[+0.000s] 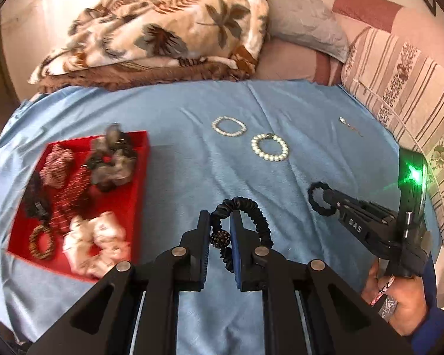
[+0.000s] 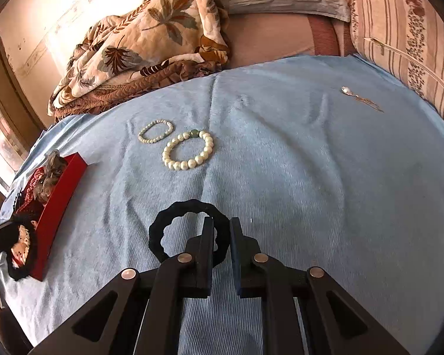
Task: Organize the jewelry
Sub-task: 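Carry both black hair ties into the red tray and open both grippers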
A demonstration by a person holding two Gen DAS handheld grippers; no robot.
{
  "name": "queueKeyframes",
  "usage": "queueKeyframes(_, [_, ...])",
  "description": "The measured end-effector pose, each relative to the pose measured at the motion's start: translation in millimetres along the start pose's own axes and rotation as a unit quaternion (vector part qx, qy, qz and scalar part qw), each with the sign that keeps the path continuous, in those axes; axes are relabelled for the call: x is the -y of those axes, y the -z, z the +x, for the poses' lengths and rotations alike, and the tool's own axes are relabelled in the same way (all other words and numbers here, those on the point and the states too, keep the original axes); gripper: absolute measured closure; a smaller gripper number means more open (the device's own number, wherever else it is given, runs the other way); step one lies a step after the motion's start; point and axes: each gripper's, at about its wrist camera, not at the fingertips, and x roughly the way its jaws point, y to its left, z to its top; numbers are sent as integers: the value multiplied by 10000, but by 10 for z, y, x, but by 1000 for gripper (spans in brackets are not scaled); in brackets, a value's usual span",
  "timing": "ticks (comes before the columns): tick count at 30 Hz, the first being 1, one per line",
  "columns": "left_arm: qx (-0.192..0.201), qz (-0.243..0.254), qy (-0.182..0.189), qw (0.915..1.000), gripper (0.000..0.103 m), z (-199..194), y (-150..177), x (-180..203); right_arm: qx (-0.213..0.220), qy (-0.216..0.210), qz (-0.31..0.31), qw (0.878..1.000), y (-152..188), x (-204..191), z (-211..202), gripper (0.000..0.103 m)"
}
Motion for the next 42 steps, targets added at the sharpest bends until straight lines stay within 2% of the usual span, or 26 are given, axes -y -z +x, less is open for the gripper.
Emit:
queueKeyframes(11, [237,-816,-301,9959,90,-477,202,-782,-33,-120,-155,9998,265,-274,-419,92])
queueKeyframes(21, [498,-1665,-684,9824,90,-841,373,-1549,132,-587,-839,9947,165,-982,-762,92])
queueKeyframes(33, [506,-2127,-662,9736,90,-876,572,-1956,19,-1040,-1477,9835,114,-1814,-769,91])
queueKeyframes(42, [371,-2413,-428,9688,90,-667,629,-2134,-145,-1184,-1885,9748,-25,-2319,-563,91])
